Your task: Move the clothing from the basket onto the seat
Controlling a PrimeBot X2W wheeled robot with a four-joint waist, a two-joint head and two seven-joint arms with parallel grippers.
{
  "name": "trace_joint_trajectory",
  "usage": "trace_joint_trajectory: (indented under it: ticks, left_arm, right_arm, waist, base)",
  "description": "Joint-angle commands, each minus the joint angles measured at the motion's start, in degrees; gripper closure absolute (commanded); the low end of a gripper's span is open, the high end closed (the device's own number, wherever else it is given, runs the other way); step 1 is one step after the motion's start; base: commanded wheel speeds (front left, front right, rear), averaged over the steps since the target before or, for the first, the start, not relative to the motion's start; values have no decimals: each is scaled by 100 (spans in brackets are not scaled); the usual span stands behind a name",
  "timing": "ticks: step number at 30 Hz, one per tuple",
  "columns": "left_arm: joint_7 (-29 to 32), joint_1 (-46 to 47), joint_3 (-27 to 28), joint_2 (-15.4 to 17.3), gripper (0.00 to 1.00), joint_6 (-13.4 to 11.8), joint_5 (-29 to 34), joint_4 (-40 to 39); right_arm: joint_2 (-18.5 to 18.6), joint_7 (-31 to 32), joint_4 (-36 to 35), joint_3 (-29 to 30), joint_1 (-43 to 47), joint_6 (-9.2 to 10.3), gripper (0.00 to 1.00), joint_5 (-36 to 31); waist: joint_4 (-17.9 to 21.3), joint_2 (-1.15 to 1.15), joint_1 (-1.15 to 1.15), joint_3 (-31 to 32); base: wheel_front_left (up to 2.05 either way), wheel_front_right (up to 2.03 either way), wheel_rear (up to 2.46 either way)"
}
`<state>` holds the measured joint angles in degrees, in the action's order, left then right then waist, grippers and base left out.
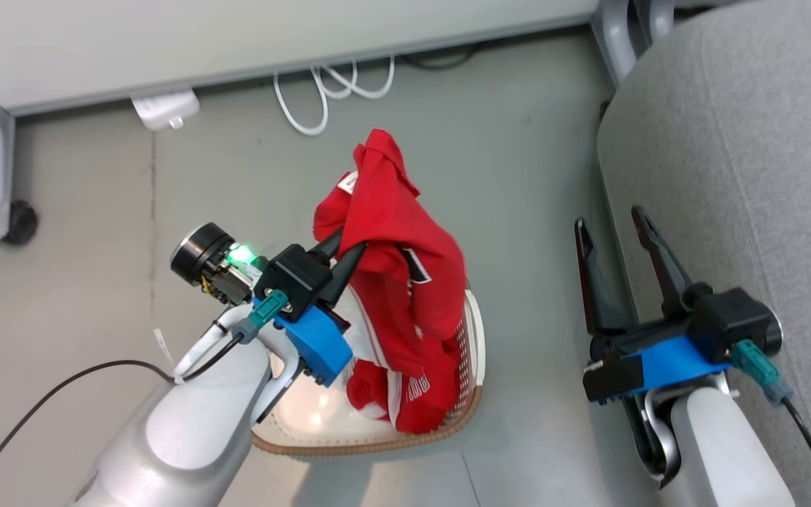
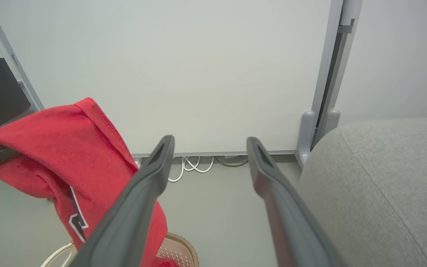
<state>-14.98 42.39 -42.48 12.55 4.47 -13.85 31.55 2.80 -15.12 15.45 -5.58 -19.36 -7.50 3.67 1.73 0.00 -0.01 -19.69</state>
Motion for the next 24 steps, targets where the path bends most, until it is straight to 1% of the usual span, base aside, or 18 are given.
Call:
trace_joint_trajectory:
  ticks: [1,10,24]
  left_arm:
    - [-31,-72,57,-7,100,8,41,-45]
    - [-31,-198,193,-137,100,55,186,-353]
    - [-31,-299,39,-358,100,169,197,-455]
  right_arm:
    - [16,-6,7,6,99,2,0,3]
    - [16,-5,89,15,477,2,0,76]
    - [16,-6,154,-75,964,2,0,212]
  waist:
    - [-62,0,1,233]
    - [-117,0,1,806]
    - [-302,0,1,1409]
  base:
    - [0,0,0]
    - [0,0,0]
    - [0,0,0]
